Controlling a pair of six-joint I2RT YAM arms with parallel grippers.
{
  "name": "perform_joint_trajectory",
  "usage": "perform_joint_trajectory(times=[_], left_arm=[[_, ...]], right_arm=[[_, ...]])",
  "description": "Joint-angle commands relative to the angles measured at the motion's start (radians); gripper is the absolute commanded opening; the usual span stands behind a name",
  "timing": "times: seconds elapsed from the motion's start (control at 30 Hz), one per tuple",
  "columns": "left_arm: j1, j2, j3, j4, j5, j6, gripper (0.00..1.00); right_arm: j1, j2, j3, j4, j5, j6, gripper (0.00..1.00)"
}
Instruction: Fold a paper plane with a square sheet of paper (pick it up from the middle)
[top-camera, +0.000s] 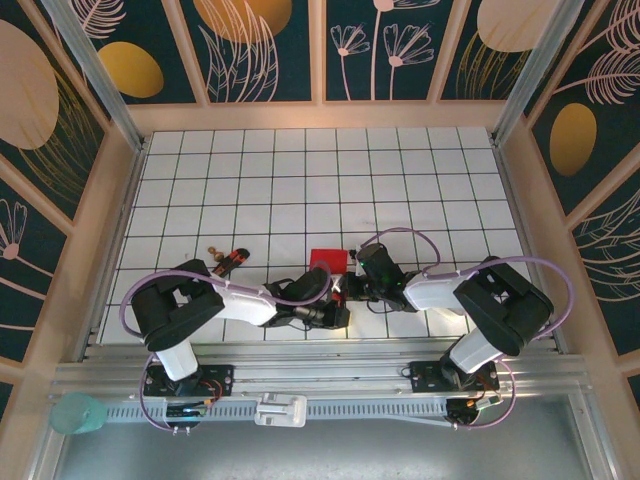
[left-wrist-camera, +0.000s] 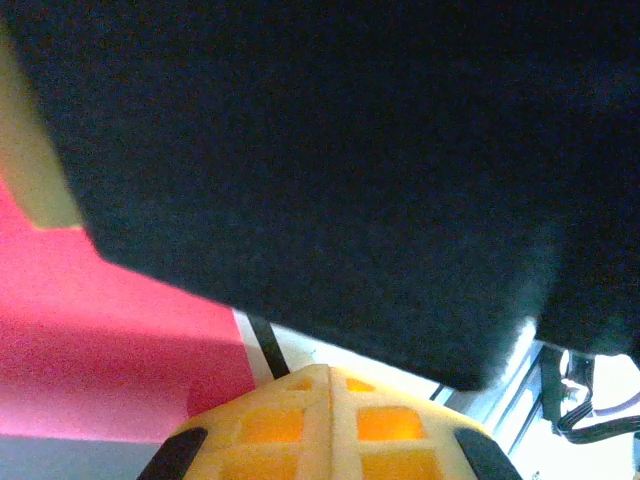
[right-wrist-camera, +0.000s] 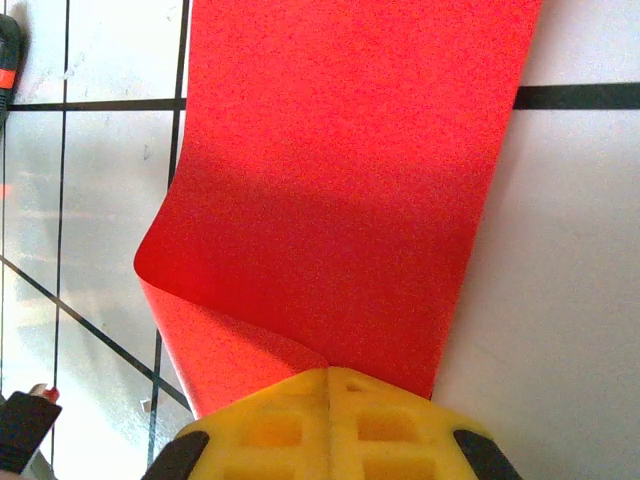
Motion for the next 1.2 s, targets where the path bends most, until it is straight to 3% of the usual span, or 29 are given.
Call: perform_joint_trajectory(times=[0.0,0.13,0.4,0.6,1.17], left_arm=[[-0.033,0.013,0.008,-0.09,0.087,0.022,0.0],[-0.017,-0.081,0.005,-0.069,0.074,0.041,0.0],[0.178,-0.284,-0.095,-0.051,0.058,0.024,0.0],[0.277,-0.234,-0.083,-0.019,0.053,-0.009,0.0],[0.298,-0.039,0.003,-0.036,0.033,0.058,0.0]], right_arm=[[0.017,0.071,-0.036,-0.154,0.052,0.015,0.0],[0.018,0.07,-0.04,-0.153,0.054,0.016,0.0],[0.018,0.075,-0.038,-0.149,0.05,0.012,0.0],[0.021,0.085,-0.033,-0.144,0.048,0.013,0.0],[0.025,0.09,-0.023,-0.153,0.051,0.009,0.0]])
